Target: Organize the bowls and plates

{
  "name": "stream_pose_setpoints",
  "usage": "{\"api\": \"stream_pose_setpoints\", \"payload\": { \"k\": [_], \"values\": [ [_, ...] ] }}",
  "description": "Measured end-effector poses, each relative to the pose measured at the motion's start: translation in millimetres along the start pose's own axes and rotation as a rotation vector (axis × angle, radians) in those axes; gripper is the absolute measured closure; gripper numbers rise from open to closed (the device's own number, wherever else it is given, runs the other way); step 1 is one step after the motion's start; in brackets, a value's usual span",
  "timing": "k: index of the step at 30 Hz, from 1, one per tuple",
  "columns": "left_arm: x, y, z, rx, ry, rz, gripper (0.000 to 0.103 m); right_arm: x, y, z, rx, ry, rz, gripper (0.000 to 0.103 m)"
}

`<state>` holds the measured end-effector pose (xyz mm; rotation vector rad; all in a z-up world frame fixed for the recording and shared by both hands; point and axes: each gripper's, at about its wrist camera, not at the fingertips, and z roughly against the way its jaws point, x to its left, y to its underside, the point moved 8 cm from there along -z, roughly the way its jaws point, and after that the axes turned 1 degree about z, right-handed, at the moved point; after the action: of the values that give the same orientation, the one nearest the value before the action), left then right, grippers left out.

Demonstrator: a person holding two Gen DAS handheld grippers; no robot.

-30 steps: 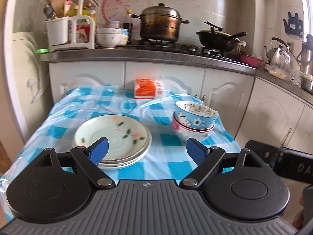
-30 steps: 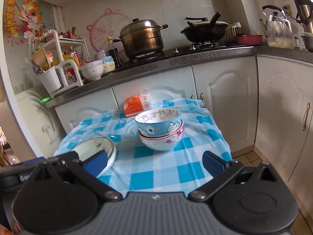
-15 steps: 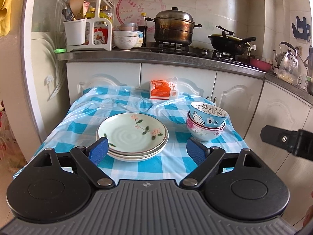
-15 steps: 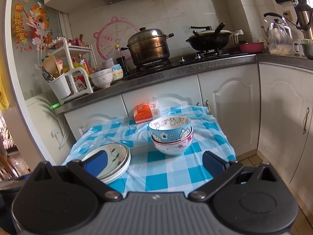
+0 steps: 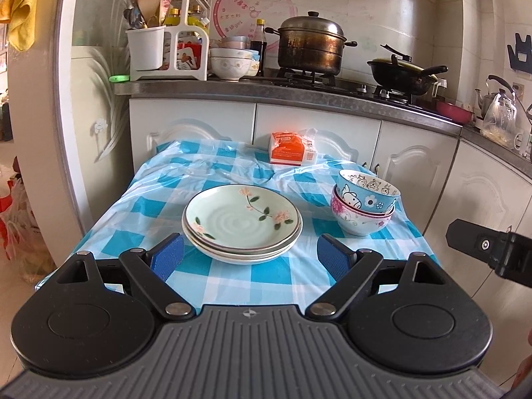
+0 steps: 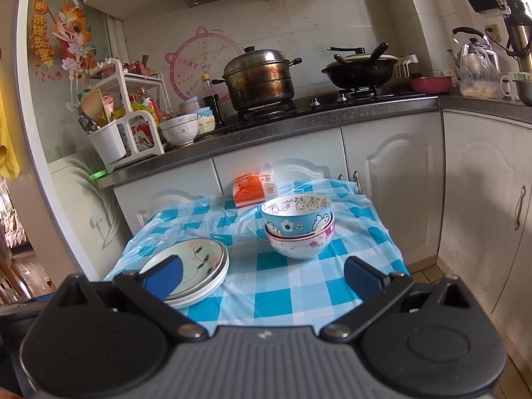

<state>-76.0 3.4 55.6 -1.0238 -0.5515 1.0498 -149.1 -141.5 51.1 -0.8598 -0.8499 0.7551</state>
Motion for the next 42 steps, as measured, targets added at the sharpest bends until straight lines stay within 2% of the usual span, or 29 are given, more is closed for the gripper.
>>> {"api": "stream_pose_setpoints", "payload": {
  "k": [13,42],
  "values": [
    [2.7,0.7,4.1,-0.012,-0.049,0.001,0.000,4.6,6.0,2.6,-0.004,0.005,0.020,0.001],
    [-2.4,10.8,-1.8,0.030,-0.063,-0.021,0.000,-5.3,17.5,-1.2,0.021,0.002,0.004,0.001]
  ]
}}
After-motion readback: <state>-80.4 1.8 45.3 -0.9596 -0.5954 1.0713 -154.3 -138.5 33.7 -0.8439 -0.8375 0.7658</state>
